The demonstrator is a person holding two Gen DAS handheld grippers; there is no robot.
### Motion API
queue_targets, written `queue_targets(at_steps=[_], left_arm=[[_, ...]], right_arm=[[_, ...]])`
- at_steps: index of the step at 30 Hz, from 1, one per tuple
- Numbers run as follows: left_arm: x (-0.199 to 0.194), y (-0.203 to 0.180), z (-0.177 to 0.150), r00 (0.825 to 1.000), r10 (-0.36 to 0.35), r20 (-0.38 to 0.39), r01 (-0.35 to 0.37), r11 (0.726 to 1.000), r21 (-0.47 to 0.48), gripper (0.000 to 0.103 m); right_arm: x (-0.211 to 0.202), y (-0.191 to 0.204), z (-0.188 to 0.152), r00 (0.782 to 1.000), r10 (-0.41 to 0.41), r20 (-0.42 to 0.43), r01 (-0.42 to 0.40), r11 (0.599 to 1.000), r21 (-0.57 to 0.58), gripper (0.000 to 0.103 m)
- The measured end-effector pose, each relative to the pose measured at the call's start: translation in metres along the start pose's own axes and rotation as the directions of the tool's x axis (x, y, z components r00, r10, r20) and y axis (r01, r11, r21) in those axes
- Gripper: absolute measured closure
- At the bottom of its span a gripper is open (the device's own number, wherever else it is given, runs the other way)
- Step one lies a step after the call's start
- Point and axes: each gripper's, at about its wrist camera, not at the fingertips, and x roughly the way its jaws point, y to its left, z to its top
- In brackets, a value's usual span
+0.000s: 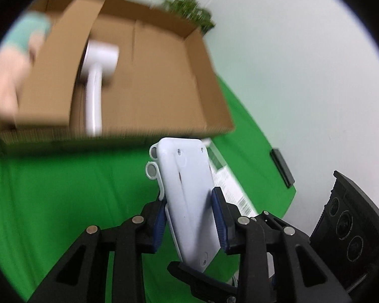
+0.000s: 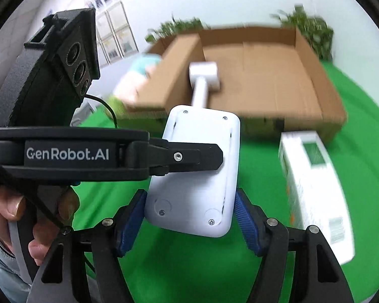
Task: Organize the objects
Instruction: 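Lift the white device and carry it into the open box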
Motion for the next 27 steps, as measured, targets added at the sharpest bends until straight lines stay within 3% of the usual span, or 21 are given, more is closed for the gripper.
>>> queue_targets(at_steps=[10,18,24,27], left_arm=[[-0.037,-0.041,0.072,0.989,0.045,0.142,-0.069,0.984,0.167,0.071],[-0.024,-0.016,0.145,0.990,0.079,0.113,-0.094,0.987,0.133,0.071],[0.008,0.003,0.161,0.993,0.107,0.044,-0.110,0.989,0.097,0.071],[0.030,0.018,0.157,0.993,0.121,-0.003,-0.120,0.990,0.077,0.071]], right_arm=[[-0.039,0.007,0.085,0.985,0.022,0.173,-0.007,0.996,-0.084,0.037],[-0.005,-0.019,0.166,0.989,0.068,0.133,-0.061,0.997,-0.057,0.037],[0.038,-0.045,0.202,0.993,0.096,0.075,-0.096,0.995,-0.004,0.037],[0.059,-0.057,0.194,0.994,0.107,0.032,-0.108,0.994,0.028,0.037]])
